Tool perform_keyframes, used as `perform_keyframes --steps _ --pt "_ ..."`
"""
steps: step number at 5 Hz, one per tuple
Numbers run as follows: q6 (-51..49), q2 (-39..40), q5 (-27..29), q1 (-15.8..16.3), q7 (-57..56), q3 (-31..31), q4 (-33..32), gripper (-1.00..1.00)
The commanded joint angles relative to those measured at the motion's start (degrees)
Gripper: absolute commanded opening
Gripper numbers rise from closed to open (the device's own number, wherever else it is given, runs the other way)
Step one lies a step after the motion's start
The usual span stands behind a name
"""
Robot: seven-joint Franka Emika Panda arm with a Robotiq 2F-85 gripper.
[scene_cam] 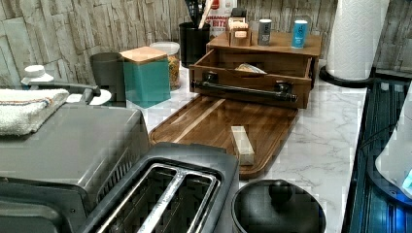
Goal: Close the drawer.
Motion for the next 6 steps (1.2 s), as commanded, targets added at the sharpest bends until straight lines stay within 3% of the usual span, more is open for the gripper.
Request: perform_keyframes --steps 1,2,3,4,5,6 --pt "0.00 0.00 0.08 0.00 0.00 -0.02 -0.61 -1.00" --pt "0.93 -0.79 0.18 0.38 -10.02 0.95 -2.38 -1.00" --pt "10.04 -5.41 -1.95 8.35 -24.26 -3.57 -10.97 -1.00" --pt "14.63 -6.11 0.33 5.65 -36.02 0.13 -15.37 -1.00" --pt "19.58 -7.27 0.22 7.09 -41.31 -0.06 -20.47 -1.00" --pt "22.56 -6.98 -2.97 6.48 -44.78 0.34 -24.16 -1.00"
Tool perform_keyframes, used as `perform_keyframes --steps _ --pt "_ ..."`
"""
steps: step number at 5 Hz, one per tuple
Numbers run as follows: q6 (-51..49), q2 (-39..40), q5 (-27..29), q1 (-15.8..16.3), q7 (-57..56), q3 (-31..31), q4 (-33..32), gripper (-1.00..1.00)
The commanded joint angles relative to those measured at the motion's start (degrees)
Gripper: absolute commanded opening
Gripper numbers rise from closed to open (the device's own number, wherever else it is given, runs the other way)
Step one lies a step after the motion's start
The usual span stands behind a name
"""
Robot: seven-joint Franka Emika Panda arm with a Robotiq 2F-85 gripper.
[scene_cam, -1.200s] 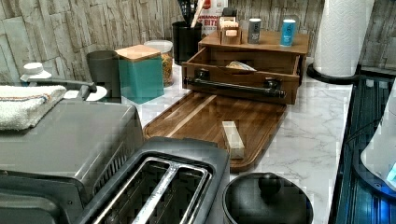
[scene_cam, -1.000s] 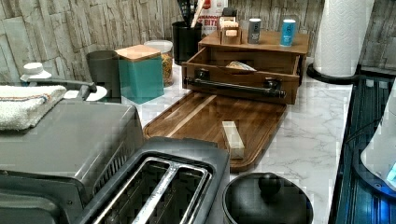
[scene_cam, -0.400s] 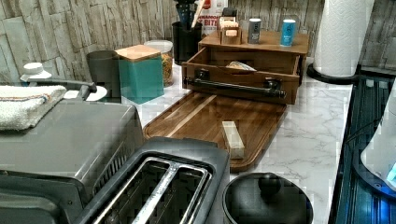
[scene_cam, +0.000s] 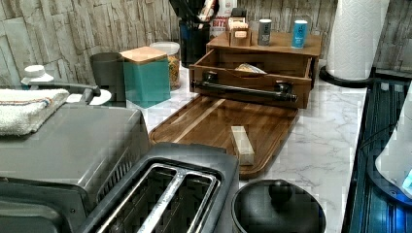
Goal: Close the drawer.
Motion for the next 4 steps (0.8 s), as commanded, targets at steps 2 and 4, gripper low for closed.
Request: perform_keyframes --steps 2,4 --pt "14.37 -4.03 -13.84 0.76 -3.77 0.32 -19.15 -1.00" --pt "15.49 -1.00 -10.81 -0.08 -6.50 -0.87 -20.79 -1.00"
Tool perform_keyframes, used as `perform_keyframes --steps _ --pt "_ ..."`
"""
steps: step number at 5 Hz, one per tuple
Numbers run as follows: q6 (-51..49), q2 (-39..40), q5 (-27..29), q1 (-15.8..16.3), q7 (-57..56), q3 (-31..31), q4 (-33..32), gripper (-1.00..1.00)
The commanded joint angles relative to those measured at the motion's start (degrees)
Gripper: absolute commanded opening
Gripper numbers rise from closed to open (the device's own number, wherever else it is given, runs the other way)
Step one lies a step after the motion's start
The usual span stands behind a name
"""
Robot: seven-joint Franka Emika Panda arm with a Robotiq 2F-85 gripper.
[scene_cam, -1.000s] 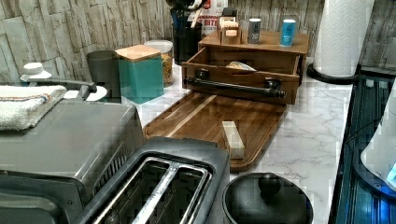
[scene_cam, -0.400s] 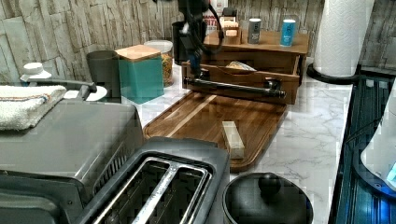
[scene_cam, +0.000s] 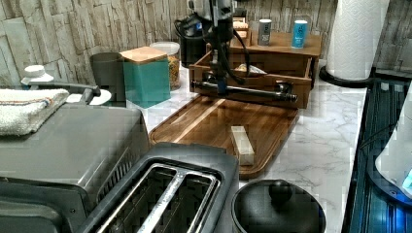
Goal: Close the drawer.
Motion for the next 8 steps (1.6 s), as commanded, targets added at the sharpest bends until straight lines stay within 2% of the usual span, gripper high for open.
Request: perform_keyframes --steps 1,2,4,5,6,7,8 --pt "4.23 -0.08 0.26 -2.11 -2.81 -1.23 -1.85 -1.00" --pt "4.76 0.25 1.30 -1.42 -6.04 -3.90 -1.76 -1.00" --pt "4.54 1.30 5.96 -5.71 -21.23 -7.83 0.23 -1.00" --pt "3.59 4.30 9.20 -8.97 -26.82 -9.21 3.83 -1.00" --pt "6.94 7.30 12.71 -10.97 -31.65 -11.62 6.02 -1.00" --pt "8.53 9.12 9.76 -13.51 -29.64 -13.18 10.21 -1.00" --pt "7.21 9.28 3.00 -15.01 -28.42 -14.76 14.05 -1.00"
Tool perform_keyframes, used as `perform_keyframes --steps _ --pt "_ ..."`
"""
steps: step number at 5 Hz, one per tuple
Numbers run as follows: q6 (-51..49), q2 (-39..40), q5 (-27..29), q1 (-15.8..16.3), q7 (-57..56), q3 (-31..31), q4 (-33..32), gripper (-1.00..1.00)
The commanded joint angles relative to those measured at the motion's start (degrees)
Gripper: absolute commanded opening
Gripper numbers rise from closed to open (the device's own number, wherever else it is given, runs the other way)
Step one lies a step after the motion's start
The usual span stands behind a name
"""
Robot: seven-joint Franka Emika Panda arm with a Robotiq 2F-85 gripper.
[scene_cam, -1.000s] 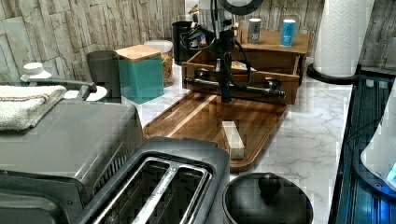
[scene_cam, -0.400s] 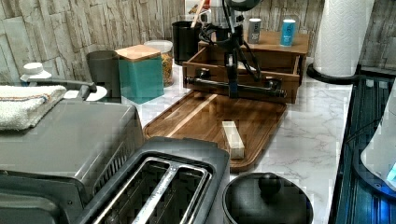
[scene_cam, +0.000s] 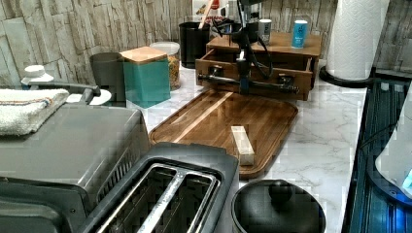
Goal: Close the drawer.
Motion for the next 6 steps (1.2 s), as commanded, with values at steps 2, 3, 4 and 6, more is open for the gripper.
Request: perform_keyframes --steps 2,3,4,6 --pt "3.61 13.02 -4.67 -11.50 -20.42 -9.64 26.16 -1.00" --pt "1.56 15.08 -4.65 -13.19 -22.46 -10.65 31.48 -1.00" --pt "5.40 12.59 -5.64 -11.60 -18.89 -11.66 27.48 -1.00" --pt "5.38 12.59 -5.63 -11.56 -18.86 -11.69 27.47 -1.00"
